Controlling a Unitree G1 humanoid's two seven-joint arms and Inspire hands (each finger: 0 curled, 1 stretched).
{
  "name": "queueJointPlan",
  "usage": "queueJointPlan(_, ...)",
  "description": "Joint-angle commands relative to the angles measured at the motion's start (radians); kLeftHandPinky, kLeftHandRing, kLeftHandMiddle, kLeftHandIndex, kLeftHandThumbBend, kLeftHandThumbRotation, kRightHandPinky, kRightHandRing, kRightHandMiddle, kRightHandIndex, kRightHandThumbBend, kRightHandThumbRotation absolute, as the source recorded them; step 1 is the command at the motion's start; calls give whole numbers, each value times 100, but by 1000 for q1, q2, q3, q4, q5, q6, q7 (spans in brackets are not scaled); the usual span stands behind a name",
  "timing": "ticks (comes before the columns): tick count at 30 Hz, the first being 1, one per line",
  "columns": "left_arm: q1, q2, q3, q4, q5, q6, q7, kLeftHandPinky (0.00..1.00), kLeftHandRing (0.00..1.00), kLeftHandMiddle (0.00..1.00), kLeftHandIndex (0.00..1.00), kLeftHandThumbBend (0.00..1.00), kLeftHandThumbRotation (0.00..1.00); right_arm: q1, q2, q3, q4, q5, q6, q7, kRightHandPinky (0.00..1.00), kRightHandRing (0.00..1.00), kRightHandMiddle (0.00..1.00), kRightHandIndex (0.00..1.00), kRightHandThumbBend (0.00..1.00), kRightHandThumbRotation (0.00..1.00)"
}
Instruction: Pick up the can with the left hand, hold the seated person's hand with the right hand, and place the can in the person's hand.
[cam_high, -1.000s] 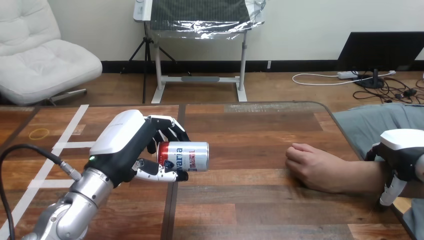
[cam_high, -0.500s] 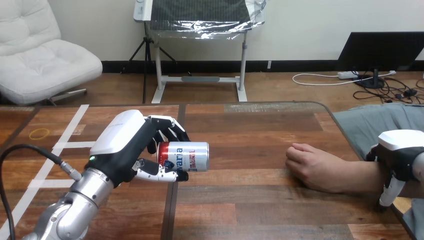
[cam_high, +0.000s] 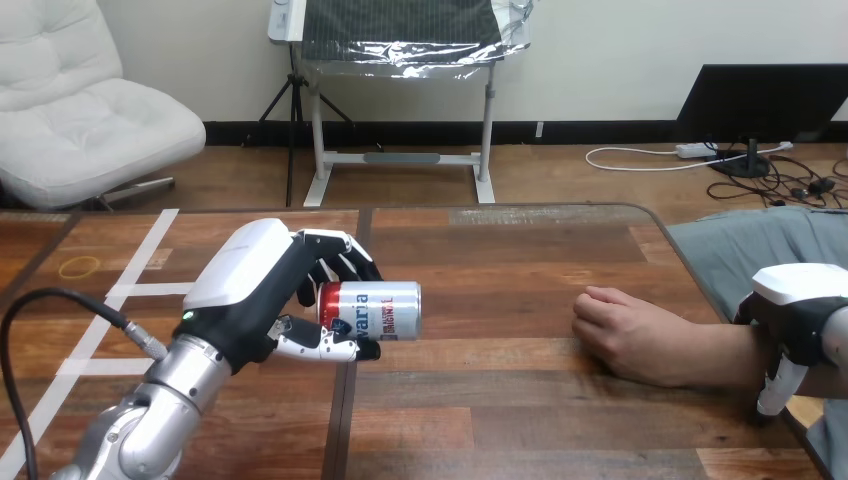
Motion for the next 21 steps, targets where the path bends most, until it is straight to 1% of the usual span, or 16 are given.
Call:
queueJointPlan(1, -49, -10, 45, -68, -32, 1, 5, 37, 43, 49, 52, 60, 0, -48, 27, 9, 31, 12, -15, -23, 44, 55, 62, 70, 75, 5)
queueJointPlan(5, -48, -12, 44, -74, -29, 11, 3, 37, 43, 49, 52, 60, 0, -50, 33, 7, 49, 20, -20, -30, 42, 52, 60, 66, 75, 3)
queueJointPlan(10, -50, -13, 44, -68, -27, 10, 5, 37, 43, 49, 52, 60, 0, -49, 37, 7, 62, 27, -24, -44, 39, 48, 56, 62, 75, 1)
queueJointPlan(11, -52, -14, 44, -65, -28, 6, 8, 37, 43, 49, 52, 60, 0, -50, 40, 7, 66, 29, -17, -40, 38, 48, 55, 61, 75, 1)
queueJointPlan(13, -53, -15, 44, -61, -29, 1, 10, 37, 43, 49, 52, 60, 0, -52, 44, 6, 70, 33, -8, -36, 38, 47, 55, 61, 75, 0)
queueJointPlan(21, -54, -18, 45, -60, -31, 1, 10, 38, 43, 50, 52, 60, 0, -40, 43, 0, 72, 49, -21, -55, 38, 48, 56, 56, 75, 0)
